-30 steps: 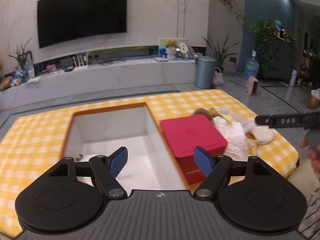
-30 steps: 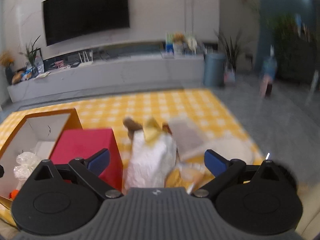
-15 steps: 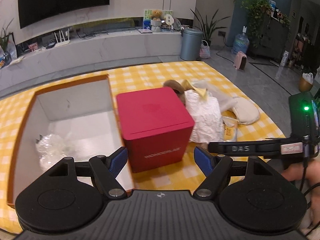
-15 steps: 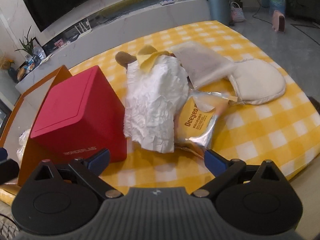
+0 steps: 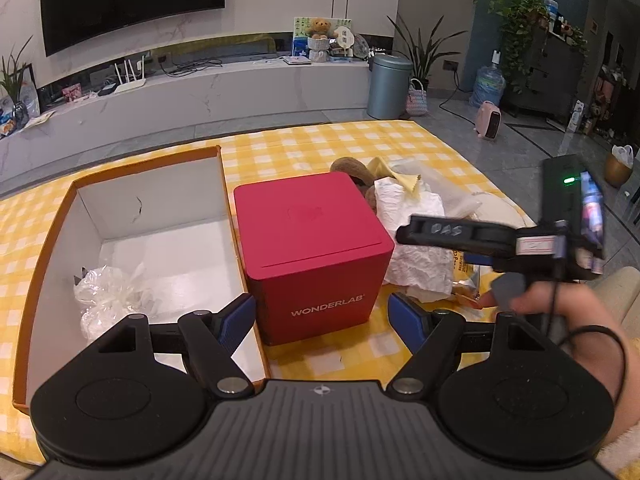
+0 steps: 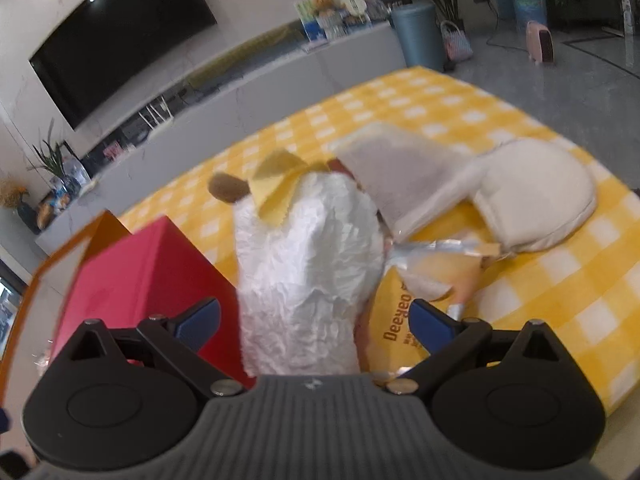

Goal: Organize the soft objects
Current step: 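Reach the right gripper to the pile and grasp the white crumpled tissue, then lift the white tissue up from the pile with the right gripper, then grasp the Deeyeo snack packet from the pile with the left gripper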

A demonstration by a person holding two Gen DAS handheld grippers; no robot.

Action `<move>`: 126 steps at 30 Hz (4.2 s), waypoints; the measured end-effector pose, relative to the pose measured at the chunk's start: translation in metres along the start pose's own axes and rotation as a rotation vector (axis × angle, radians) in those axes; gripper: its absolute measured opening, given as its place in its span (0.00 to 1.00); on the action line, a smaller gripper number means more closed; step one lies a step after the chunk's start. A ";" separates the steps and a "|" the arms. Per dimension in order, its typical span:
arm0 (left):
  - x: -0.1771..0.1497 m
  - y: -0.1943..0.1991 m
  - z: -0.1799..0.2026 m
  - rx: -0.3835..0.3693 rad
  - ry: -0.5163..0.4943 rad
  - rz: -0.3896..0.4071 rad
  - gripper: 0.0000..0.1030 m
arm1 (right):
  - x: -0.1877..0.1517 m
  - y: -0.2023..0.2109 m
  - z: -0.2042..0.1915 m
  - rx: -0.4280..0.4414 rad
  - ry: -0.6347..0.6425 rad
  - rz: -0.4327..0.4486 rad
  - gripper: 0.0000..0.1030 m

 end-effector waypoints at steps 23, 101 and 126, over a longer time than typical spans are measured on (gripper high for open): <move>-0.024 0.007 -0.012 0.077 -0.103 -0.063 0.86 | 0.013 0.099 0.024 -0.063 0.264 0.087 0.14; 0.061 -0.159 0.160 -0.110 -0.376 -0.319 0.86 | 0.075 0.105 0.122 -0.174 -0.198 0.214 0.22; 0.077 -0.190 0.159 -0.247 -0.357 -0.393 0.43 | 0.072 0.101 0.119 -0.181 -0.161 0.192 0.22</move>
Point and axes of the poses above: each gripper's, at about its wrist camera, not at the fingertips, and y roughly against the way its jaws point, z to its right, x to its top, the point moved 6 cm from there along -y, roughly the way its jaws point, and after that the axes turned 14 degrees about -y, right-handed, at the moved point
